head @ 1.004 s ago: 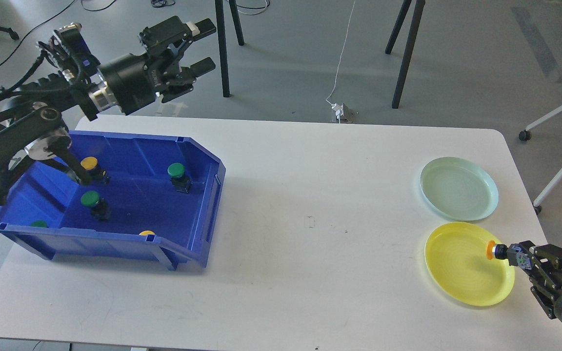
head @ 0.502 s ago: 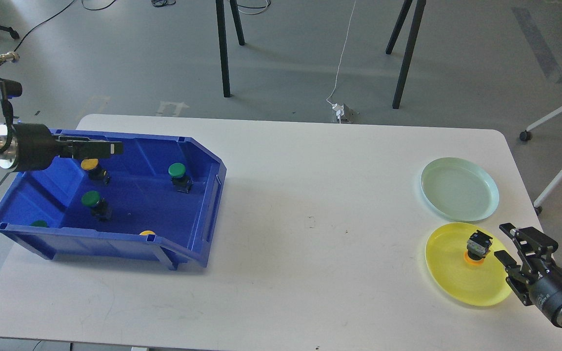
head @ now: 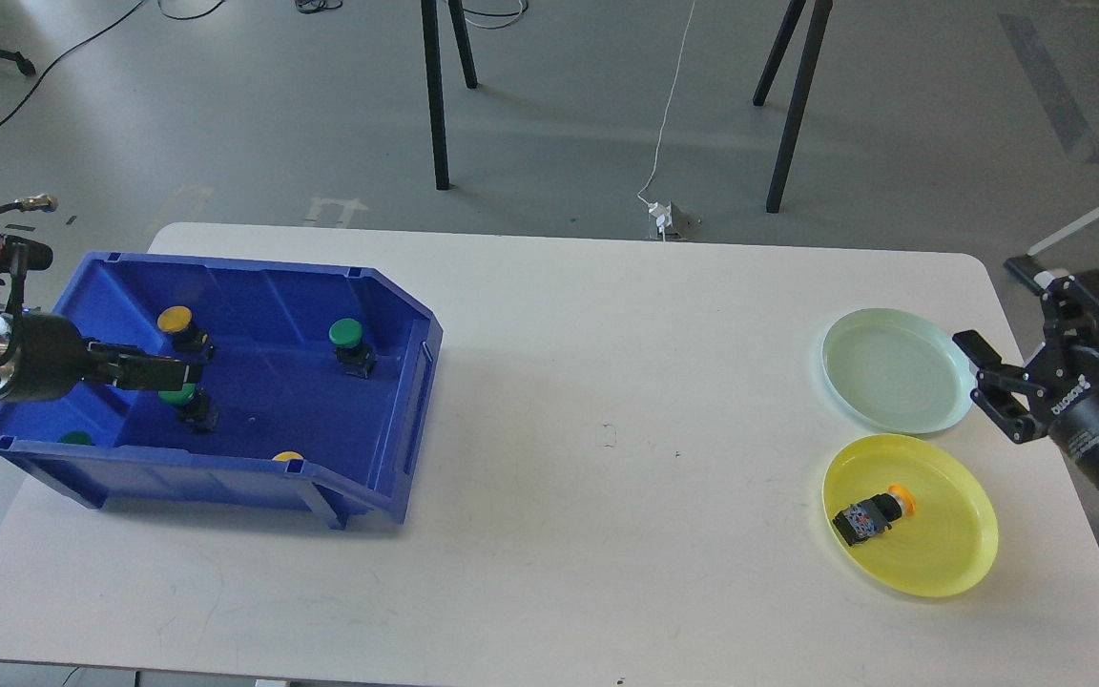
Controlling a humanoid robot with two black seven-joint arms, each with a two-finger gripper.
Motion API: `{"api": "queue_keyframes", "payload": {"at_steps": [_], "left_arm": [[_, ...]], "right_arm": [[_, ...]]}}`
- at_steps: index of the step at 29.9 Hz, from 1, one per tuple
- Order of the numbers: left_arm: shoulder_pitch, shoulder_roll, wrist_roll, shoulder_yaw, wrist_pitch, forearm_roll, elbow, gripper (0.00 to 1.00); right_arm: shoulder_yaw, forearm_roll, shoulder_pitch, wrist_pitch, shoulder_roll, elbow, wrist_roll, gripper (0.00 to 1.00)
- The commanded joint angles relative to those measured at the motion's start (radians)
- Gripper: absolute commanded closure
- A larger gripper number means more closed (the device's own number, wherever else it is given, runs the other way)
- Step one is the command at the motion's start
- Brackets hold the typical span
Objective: Pass button and place on color plate
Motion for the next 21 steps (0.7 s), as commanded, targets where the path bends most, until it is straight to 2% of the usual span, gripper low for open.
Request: {"api": "queue_keyframes", "payload": {"at_steps": [1,6,12,21], "left_arm": [[0.003,-0.037,0.000,0.000,0.000,0.000,0.050,0.04],[0.003,-0.105,0.000,0.000,0.000,-0.002,0.133,0.04],[0.020,-0.171,0.000,0.002,0.000,0.000,0.231,0.04],[0.021,-0.203,0.000,0.002,0.000,-0.002,0.253,0.04]], "right_arm": [[0.094,0.187,0.108,0.124,0.052,-0.016,-0.068,0.06],[0.023,0.304,0.235,0.150,0.051,-0.061,-0.068,0.05],[0.017,0.306,0.231,0.165,0.049,-0.071,-0.068,0.05],[0.017,0.306,0.219,0.188,0.049,-0.073,-0.068,0.05]]}}
